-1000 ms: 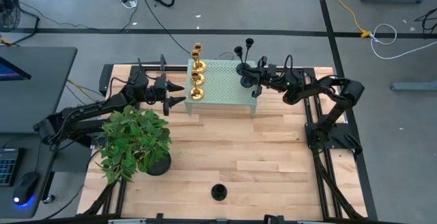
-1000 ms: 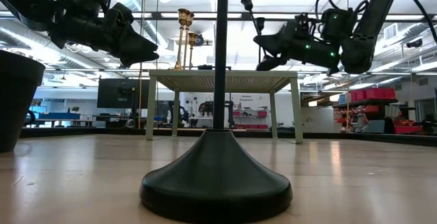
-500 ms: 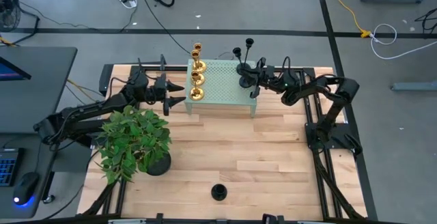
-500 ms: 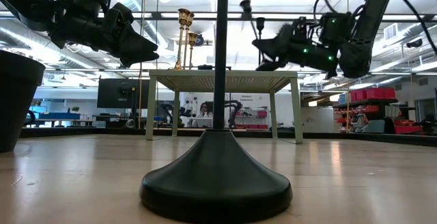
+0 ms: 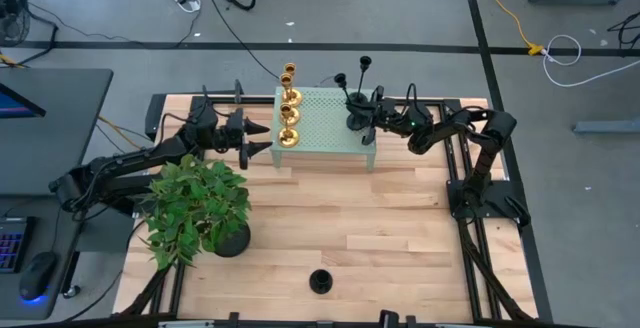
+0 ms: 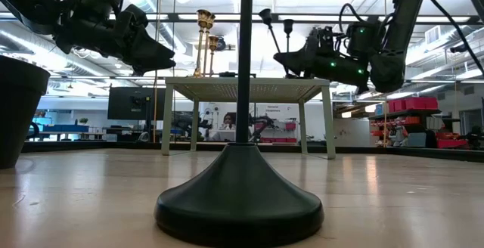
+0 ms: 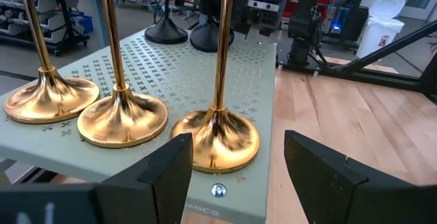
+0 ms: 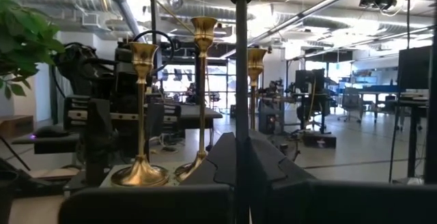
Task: Pick & Place candle stick holders
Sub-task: Put the top black candle holder on the shelf, then put the black candle holder on the shelf
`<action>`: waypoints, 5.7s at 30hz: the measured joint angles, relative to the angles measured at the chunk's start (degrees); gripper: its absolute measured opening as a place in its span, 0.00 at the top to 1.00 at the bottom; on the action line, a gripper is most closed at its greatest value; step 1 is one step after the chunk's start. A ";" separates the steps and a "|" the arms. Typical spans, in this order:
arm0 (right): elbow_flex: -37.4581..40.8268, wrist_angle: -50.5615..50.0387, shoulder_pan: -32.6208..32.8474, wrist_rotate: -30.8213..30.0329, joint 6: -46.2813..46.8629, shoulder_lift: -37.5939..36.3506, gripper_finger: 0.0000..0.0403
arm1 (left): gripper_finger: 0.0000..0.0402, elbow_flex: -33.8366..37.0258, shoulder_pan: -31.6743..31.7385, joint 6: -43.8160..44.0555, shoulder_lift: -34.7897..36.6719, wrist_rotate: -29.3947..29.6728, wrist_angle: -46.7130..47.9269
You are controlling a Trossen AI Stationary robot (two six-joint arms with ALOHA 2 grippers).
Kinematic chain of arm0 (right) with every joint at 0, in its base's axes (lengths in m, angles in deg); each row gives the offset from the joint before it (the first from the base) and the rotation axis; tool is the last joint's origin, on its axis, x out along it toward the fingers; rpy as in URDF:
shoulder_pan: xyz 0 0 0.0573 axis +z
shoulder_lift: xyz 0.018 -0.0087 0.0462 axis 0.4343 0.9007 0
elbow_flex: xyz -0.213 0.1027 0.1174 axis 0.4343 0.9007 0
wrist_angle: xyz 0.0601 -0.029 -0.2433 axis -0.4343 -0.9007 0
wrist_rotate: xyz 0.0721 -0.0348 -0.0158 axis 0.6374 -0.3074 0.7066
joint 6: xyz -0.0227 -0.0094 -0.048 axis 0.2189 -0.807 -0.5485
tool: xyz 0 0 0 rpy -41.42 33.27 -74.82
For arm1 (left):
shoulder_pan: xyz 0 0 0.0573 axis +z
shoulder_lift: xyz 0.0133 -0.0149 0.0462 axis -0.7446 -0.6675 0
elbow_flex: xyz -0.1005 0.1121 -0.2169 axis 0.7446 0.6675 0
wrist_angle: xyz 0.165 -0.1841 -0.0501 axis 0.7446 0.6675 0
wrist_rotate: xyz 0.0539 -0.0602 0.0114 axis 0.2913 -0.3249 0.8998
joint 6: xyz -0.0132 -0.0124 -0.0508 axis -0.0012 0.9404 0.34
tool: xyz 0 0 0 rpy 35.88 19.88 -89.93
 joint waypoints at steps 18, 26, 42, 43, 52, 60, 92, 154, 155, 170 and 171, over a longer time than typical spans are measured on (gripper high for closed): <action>0.24 -0.31 -1.08 2.51 1.05 0.04 0.86 | 0.42 0.00 0.00 0.39 0.00 1.05 -0.11; 0.24 -0.22 -1.08 2.49 1.14 0.04 0.82 | 0.42 0.00 -0.02 0.41 0.00 1.05 -0.15; 0.24 -0.17 -1.08 2.54 2.49 -0.20 0.79 | 0.42 0.00 -0.02 0.37 0.00 1.05 -0.13; 0.24 -0.17 -1.08 2.55 2.56 -0.20 0.78 | 0.42 0.00 -0.02 0.37 0.00 1.05 -0.13; 0.20 -0.30 -1.16 4.18 2.97 -1.48 0.62 | 0.42 0.00 -0.02 0.33 0.00 1.05 -0.11; 1.29 -6.09 -2.44 6.49 2.28 -8.24 0.56 | 0.42 0.00 -0.02 0.37 0.00 1.05 -0.09; 19.74 -33.00 9.27 7.87 2.65 -42.86 0.56 | 0.42 0.00 -0.01 0.11 0.01 1.05 -0.09; -15.88 -41.02 66.39 -26.32 6.40 5.31 0.56 | 0.42 0.00 -0.02 1.50 0.02 1.51 -0.19; -16.25 -41.00 66.45 -26.28 5.84 5.43 0.56 | 0.42 0.00 0.00 1.45 0.02 1.54 -0.22; -21.17 -42.12 66.37 -24.80 2.95 7.45 0.56 | 0.42 0.00 -0.02 1.42 0.01 1.51 -0.18; -21.56 -42.13 66.32 -24.55 2.94 7.84 0.56 | 0.42 0.00 -0.02 1.40 0.02 1.51 -0.20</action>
